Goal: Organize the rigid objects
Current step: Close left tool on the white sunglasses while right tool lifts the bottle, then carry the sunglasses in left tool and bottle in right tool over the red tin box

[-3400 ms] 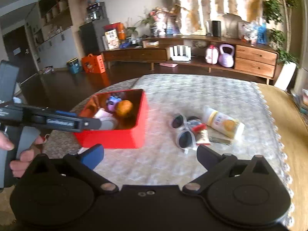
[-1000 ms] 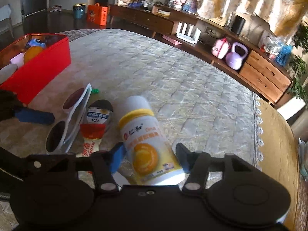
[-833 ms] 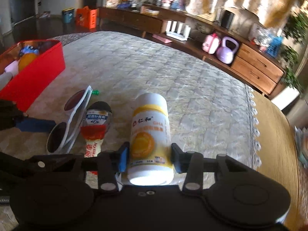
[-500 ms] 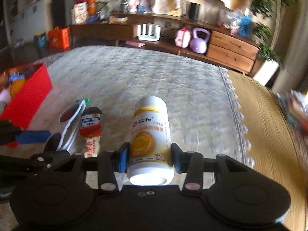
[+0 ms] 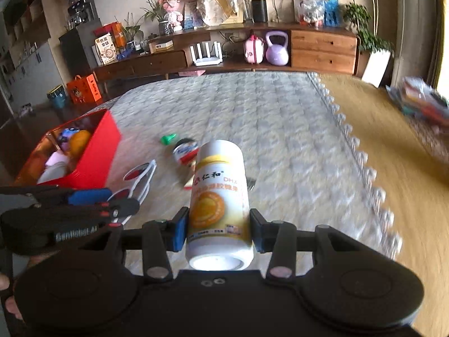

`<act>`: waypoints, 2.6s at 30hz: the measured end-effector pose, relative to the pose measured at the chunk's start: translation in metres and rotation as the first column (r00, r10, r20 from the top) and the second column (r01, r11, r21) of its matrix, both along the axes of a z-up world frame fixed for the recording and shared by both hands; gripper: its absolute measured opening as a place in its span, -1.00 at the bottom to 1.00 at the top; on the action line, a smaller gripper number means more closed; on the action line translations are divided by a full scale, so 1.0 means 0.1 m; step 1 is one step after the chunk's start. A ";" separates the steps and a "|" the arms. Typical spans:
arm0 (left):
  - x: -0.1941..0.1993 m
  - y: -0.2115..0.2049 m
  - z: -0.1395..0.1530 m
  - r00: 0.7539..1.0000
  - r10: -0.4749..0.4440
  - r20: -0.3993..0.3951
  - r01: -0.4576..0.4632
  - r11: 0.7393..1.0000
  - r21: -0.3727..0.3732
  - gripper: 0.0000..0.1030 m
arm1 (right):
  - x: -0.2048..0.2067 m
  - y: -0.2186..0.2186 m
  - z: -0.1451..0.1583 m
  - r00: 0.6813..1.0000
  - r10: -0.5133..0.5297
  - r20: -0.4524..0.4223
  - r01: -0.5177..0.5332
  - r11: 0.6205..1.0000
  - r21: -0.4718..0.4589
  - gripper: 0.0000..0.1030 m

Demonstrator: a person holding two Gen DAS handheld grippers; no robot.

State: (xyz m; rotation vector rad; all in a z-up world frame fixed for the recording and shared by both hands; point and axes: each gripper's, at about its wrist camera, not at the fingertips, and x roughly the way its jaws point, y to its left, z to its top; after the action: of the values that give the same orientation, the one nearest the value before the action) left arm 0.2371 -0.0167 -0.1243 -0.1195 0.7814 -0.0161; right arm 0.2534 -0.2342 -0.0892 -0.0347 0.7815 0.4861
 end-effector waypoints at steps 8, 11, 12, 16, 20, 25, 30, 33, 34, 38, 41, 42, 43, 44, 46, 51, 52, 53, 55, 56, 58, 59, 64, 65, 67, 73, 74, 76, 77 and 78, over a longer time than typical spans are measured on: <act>-0.28 0.11 0.15 1.000 0.022 0.015 -0.022 0.999 -0.039 -0.17 | -0.25 0.10 0.12 1.000 -0.002 -0.012 0.002 1.000 0.015 -0.15; -0.38 0.16 0.22 0.999 0.028 0.031 -0.026 0.998 -0.058 -0.18 | -0.33 0.15 0.18 1.000 0.003 -0.001 -0.003 1.000 0.018 -0.15; -0.40 0.17 0.24 0.999 0.030 0.034 -0.028 0.998 -0.061 -0.18 | -0.38 0.17 0.19 1.000 0.006 0.002 -0.006 1.000 0.020 -0.15; -0.46 0.25 0.32 0.998 0.044 0.055 -0.040 0.997 -0.069 -0.18 | -0.48 0.22 0.25 1.000 0.005 0.009 -0.005 1.000 0.023 -0.15; -0.51 0.34 0.45 0.994 0.064 0.088 -0.056 0.994 -0.091 -0.18 | -0.54 0.29 0.35 1.000 0.010 0.018 -0.011 1.000 0.029 -0.15; -0.64 0.46 0.67 0.988 0.073 0.138 -0.057 0.992 -0.112 -0.18 | -0.57 0.42 0.52 0.999 0.035 0.038 -0.036 0.999 0.038 -0.15; -0.75 0.61 0.82 0.980 0.094 0.178 -0.076 0.992 -0.103 -0.18 | -0.56 0.61 0.63 0.996 0.067 0.054 -0.069 0.997 0.034 -0.15; -0.80 0.74 0.89 0.973 0.115 0.202 -0.097 0.990 -0.098 -0.18 | -0.53 0.77 0.68 0.994 0.093 0.056 -0.095 0.995 0.035 -0.15; -0.81 0.79 0.90 0.971 0.121 0.208 -0.103 0.990 -0.093 -0.18 | -0.52 0.83 0.69 0.993 0.104 0.058 -0.106 0.994 0.032 -0.15; -0.84 1.03 0.91 0.963 0.152 0.221 -0.138 0.987 -0.079 -0.18 | -0.49 1.09 0.72 0.986 0.156 0.062 -0.158 0.987 0.019 -0.15; -0.84 1.20 0.90 0.959 0.178 0.221 -0.166 0.984 -0.068 -0.18 | -0.44 1.28 0.73 0.983 0.175 0.052 -0.176 0.984 0.020 -0.15; -0.83 1.27 0.89 0.958 0.188 0.218 -0.178 0.982 -0.068 -0.18 | -0.41 1.34 0.73 0.983 0.178 0.049 -0.179 0.984 0.019 -0.15; -0.83 1.33 0.89 0.956 0.197 0.217 -0.187 0.980 -0.067 -0.18 | -0.39 1.40 0.72 0.982 0.182 0.047 -0.182 0.983 0.013 -0.15; -0.82 1.38 0.88 0.954 0.205 0.217 -0.195 0.979 -0.064 -0.18 | -0.36 1.47 0.71 0.981 0.185 0.049 -0.186 0.983 0.004 -0.15; -0.80 1.49 0.85 0.951 0.217 0.218 -0.210 0.976 -0.055 -0.18 | -0.30 1.59 0.68 0.981 0.188 0.043 -0.187 0.982 -0.014 -0.15; -0.71 1.71 0.74 0.949 0.240 0.205 -0.240 0.970 -0.029 -0.18 | -0.14 1.88 0.54 0.984 0.178 0.013 -0.177 0.983 -0.057 -0.15; -0.69 1.73 0.72 0.949 0.244 0.202 -0.244 0.970 -0.025 -0.18 | -0.12 1.92 0.51 0.985 0.175 0.008 -0.174 0.983 -0.066 -0.15; -0.66 1.76 0.69 0.949 0.247 0.197 -0.248 0.969 -0.019 -0.18 | -0.09 1.98 0.48 0.985 0.173 0.003 -0.172 0.982 -0.077 -0.15; -0.61 1.82 0.64 0.949 0.252 0.187 -0.254 0.967 -0.014 -0.18 | -0.05 2.08 0.41 0.983 0.182 -0.012 -0.182 0.978 -0.104 -0.15; -0.57 1.85 0.62 0.950 0.255 0.182 -0.257 0.966 -0.013 -0.18 | -0.04 2.12 0.39 0.983 0.186 -0.017 -0.186 0.976 -0.116 -0.15; -0.53 1.88 0.58 0.950 0.256 0.177 -0.258 0.966 -0.010 -0.18 | -0.03 2.21 0.34 0.978 0.205 -0.033 -0.207 0.968 -0.140 -0.15; -0.51 1.89 0.57 0.951 0.253 0.176 -0.255 0.967 -0.012 -0.18 | -0.03 2.24 0.31 0.976 0.213 -0.044 -0.217 0.964 -0.151 -0.15; -0.44 1.95 0.51 0.953 0.254 0.165 -0.255 0.967 -0.017 -0.18 | -0.01 2.42 0.27 0.969 0.244 -0.047 -0.248 0.946 -0.208 -0.15; -0.42 1.98 0.50 0.953 0.257 0.162 -0.257 0.966 -0.018 -0.18 | 0.00 2.45 0.27 0.967 0.250 -0.047 -0.254 0.944 -0.211 -0.15; -0.39 2.01 0.46 0.953 0.260 0.155 -0.260 0.965 -0.020 -0.18 | 0.03 2.50 0.25 0.966 0.255 -0.047 -0.259 0.939 -0.225 -0.15; -0.30 2.05 0.37 0.955 0.270 0.126 -0.269 0.963 -0.025 -0.18 | 0.10 2.57 0.19 0.966 0.255 -0.031 -0.255 0.937 -0.237 -0.15; -0.28 2.06 0.35 0.955 0.270 0.120 -0.269 0.963 -0.024 -0.18 | 0.12 2.57 0.17 0.967 0.254 -0.034 -0.254 0.939 -0.232 -0.15; -0.27 2.07 0.31 0.957 0.269 0.109 -0.268 0.963 -0.023 -0.18 | 0.14 2.56 0.14 0.967 0.253 -0.037 -0.255 0.941 -0.223 -0.15; -0.26 2.08 0.29 0.957 0.271 0.102 -0.270 0.963 -0.023 -0.18 | 0.14 2.56 0.12 0.966 0.255 -0.035 -0.256 0.940 -0.227 -0.14; -0.25 2.08 0.27 0.957 0.272 0.095 -0.271 0.962 -0.024 -0.18 | 0.13 2.56 0.11 0.966 0.257 -0.031 -0.257 0.938 -0.234 -0.14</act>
State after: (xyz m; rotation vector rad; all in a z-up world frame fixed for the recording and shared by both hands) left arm 0.2119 0.1915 -0.0971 -0.2345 0.6620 0.2336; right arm 0.2668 0.0223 -0.0777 -0.3623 0.8362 0.6383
